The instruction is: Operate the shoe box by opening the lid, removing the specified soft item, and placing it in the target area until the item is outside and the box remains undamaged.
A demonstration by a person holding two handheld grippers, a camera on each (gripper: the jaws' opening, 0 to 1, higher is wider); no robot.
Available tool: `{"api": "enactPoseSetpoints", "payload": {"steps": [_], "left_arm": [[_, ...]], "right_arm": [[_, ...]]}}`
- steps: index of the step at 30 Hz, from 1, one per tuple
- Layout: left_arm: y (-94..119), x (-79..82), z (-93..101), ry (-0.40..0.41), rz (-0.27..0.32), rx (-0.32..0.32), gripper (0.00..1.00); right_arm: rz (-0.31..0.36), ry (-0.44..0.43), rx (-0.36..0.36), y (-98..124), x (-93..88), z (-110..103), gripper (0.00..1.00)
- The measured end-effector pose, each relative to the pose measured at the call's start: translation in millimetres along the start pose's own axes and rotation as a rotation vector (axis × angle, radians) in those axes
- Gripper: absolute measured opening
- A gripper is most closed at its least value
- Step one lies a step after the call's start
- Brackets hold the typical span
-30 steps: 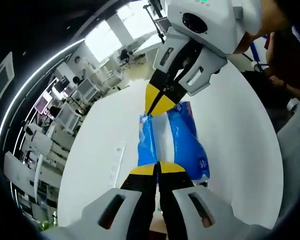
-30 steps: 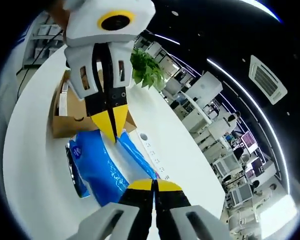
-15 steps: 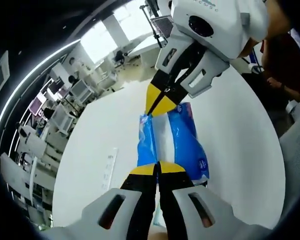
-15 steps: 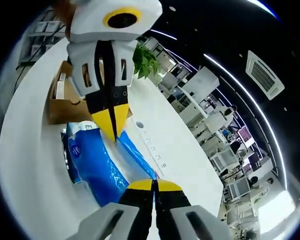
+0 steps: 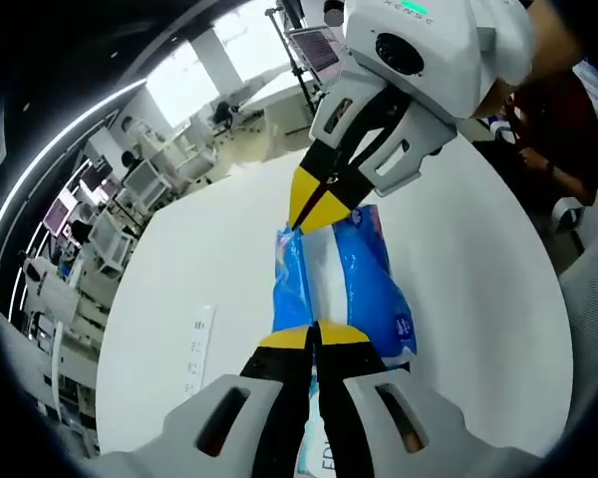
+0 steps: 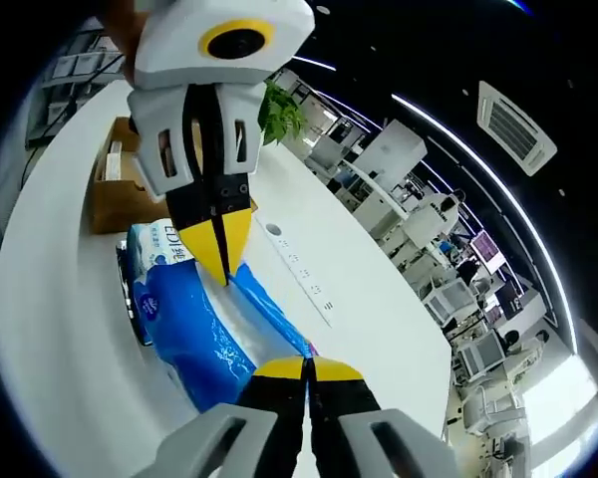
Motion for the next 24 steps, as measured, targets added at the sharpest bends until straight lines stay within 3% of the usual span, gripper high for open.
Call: {"api": "enactPoseSetpoints", "payload": {"steps": [24], "left_arm": [[-51.9,-27.5,14.7,0.030,-0.056,-0.065,0.00]], "right_arm": [[-0.049,-0.053,0.043,-29.7,-42.0,-28.9,0.00]]}}
Point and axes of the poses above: the point that each gripper's makers call its tool centre point, and the gripper's own axes: y roughly backward along the fingers, z roughly to its right, x roughly out of its top, the point moved 2 cm from there along y, roughly backward along the fingers, and after that the axes turned 15 degrees about y, right-handed, at the moved point
